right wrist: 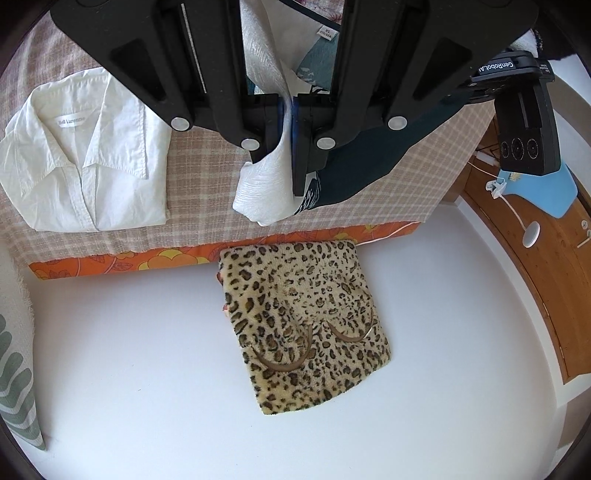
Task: Fold small clothes
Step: 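Lift the folded green shirt with both grippers and carry it onto the white shirt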
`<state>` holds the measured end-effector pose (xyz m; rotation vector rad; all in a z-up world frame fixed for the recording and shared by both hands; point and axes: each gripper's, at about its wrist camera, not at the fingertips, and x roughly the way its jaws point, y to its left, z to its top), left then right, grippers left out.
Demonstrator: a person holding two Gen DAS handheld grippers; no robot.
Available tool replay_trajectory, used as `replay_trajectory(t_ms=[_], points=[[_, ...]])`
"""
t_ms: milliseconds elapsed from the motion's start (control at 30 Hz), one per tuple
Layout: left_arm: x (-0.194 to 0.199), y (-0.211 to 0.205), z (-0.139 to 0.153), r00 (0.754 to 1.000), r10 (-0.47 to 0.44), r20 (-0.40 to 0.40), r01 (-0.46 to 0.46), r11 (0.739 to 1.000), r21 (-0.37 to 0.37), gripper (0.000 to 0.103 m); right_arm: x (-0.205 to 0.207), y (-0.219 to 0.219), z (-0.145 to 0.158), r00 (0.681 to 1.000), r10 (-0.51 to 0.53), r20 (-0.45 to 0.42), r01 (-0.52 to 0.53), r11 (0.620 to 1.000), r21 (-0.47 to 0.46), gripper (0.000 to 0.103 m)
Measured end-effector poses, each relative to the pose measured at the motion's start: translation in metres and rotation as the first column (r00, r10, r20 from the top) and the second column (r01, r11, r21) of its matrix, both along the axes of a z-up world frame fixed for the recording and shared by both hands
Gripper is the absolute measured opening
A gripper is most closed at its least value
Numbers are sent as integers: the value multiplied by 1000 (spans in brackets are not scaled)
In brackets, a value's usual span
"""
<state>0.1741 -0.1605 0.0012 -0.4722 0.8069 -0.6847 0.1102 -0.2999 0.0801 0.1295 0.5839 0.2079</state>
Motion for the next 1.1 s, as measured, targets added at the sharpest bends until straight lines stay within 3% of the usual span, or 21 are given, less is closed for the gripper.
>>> replay_trajectory(t_ms=[467,767,1100], points=[[49,-136,4,993,-104,61,103,994,29,4,38,-141,42,994,-104,45,107,991,-78,3],[66,-203,-19,985,-158,69,154,986,66,4,70,-216,31,988,-148,34,151,985,-85,3],[67,-234,-56,980,-195,28,188,970,153,4,92,-255,4,989,-149,-14,148,986,-79,3]])
